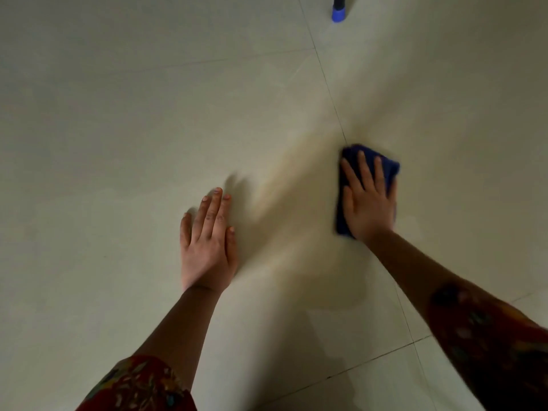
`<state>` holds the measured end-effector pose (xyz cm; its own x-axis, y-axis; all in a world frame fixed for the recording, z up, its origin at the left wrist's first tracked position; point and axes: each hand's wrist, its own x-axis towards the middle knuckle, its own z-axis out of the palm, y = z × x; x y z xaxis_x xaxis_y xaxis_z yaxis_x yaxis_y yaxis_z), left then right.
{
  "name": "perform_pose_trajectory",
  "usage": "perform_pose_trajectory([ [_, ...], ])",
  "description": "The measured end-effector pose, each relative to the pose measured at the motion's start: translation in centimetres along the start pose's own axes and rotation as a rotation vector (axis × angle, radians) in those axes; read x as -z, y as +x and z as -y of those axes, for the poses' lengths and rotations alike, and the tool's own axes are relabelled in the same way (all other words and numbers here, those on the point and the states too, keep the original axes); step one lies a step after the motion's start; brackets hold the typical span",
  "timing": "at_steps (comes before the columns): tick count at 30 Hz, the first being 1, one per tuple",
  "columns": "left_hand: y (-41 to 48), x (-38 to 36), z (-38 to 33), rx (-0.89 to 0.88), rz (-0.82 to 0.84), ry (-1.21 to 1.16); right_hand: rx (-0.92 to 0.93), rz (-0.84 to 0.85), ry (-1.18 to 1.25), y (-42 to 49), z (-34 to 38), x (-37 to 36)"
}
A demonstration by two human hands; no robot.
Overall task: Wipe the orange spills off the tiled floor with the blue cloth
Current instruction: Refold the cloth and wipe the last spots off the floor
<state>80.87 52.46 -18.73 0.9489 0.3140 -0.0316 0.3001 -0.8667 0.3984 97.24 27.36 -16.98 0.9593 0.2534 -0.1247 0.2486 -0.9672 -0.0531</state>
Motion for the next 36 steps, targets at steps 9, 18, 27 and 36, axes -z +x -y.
perform_pose_trajectory([
  [9, -0.1, 0.0, 0.0, -0.002, -0.011, -0.007, 0.697, 0.083, -0.061, -6.8, 2.3, -2.0],
  [18, 0.0, -0.2, 0.0, 0.026, -0.014, 0.023, 0.300, -0.074, -0.014, 6.5, 9.8, -0.4],
  [27, 0.1, -0.1, 0.0, 0.003, 0.026, 0.074, 0.657, -0.096, 0.040, 10.2, 10.1, -0.6],
  [36, 0.3, 0.3, -0.2, -0.019, 0.067, 0.094, 0.394, -0.002, 0.033, 11.6, 15.3, -0.1],
])
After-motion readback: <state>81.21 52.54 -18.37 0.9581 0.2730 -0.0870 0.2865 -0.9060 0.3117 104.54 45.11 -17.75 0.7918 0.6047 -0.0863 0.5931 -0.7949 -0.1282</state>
